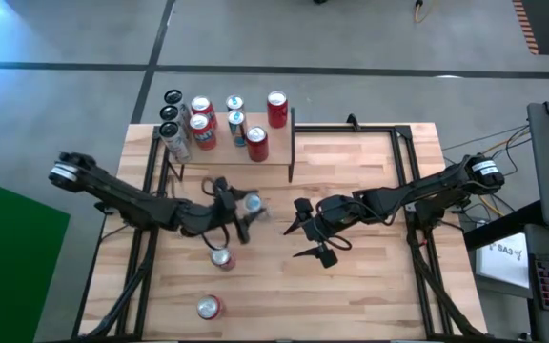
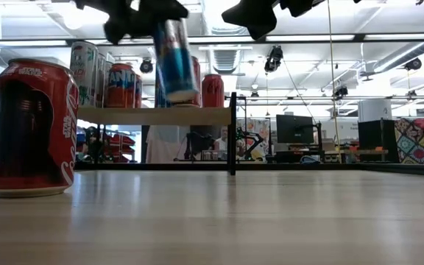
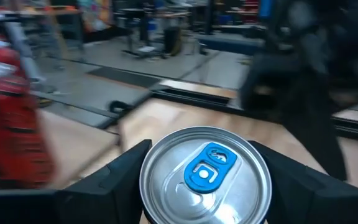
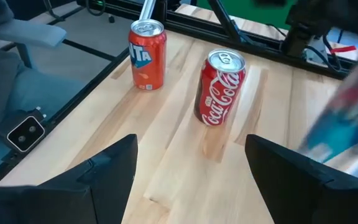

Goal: Place canned beverage on shelf
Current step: Put the blue soda can on the shelf aligned with the other blue soda cans

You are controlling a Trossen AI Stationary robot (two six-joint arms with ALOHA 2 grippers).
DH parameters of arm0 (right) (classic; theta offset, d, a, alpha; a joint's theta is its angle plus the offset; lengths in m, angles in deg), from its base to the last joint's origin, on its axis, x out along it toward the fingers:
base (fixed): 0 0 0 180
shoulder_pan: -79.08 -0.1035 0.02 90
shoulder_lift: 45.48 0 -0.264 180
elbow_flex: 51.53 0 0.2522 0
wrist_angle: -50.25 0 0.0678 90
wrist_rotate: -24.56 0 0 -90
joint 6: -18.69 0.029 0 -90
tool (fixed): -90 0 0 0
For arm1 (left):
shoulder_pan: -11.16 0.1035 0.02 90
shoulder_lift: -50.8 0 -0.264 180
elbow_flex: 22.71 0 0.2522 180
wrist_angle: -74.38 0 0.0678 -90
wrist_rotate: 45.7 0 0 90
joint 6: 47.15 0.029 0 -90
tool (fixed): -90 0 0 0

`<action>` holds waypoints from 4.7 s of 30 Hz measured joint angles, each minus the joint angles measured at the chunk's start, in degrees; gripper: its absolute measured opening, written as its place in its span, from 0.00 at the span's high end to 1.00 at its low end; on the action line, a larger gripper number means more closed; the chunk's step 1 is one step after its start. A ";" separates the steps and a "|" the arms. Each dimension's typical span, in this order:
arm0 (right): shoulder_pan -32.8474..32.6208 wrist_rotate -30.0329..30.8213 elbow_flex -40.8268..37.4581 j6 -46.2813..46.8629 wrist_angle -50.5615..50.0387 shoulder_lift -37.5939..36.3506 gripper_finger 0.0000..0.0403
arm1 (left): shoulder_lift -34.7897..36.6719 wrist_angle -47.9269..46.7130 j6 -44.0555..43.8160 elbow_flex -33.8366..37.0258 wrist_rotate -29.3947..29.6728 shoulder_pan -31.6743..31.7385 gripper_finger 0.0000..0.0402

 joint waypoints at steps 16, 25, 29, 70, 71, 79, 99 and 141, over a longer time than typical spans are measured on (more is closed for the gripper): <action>0.00 1.53 0.02 -0.28 0.02 0.00 0.29 | 6.99 -44.24 1.24 -21.20 14.42 5.83 0.43; 0.00 1.51 0.02 -0.44 0.02 0.00 0.30 | 5.76 -47.11 0.88 -23.86 4.17 16.99 0.43; 0.00 1.51 0.02 -0.81 0.00 0.00 0.29 | 6.23 -47.14 -0.88 -23.81 0.55 21.59 0.43; 0.00 1.49 0.04 -0.23 0.04 -0.02 0.32 | 13.83 -29.94 3.15 -9.38 -3.49 25.78 0.43; 0.00 1.49 0.04 -0.27 0.07 -0.02 0.32 | 14.25 -29.19 3.47 -9.12 -3.62 25.88 0.43; 0.00 1.49 0.04 -0.85 1.35 -0.02 0.32 | 14.34 -26.45 4.07 -7.57 -6.52 27.55 0.43; 0.00 1.51 0.04 -0.83 1.34 -0.02 0.32 | 10.64 -24.82 4.05 -7.63 -6.13 31.23 0.43; 0.00 1.57 0.04 -0.74 1.35 -0.02 0.32 | 8.47 -23.22 3.56 -9.88 -5.94 32.04 0.36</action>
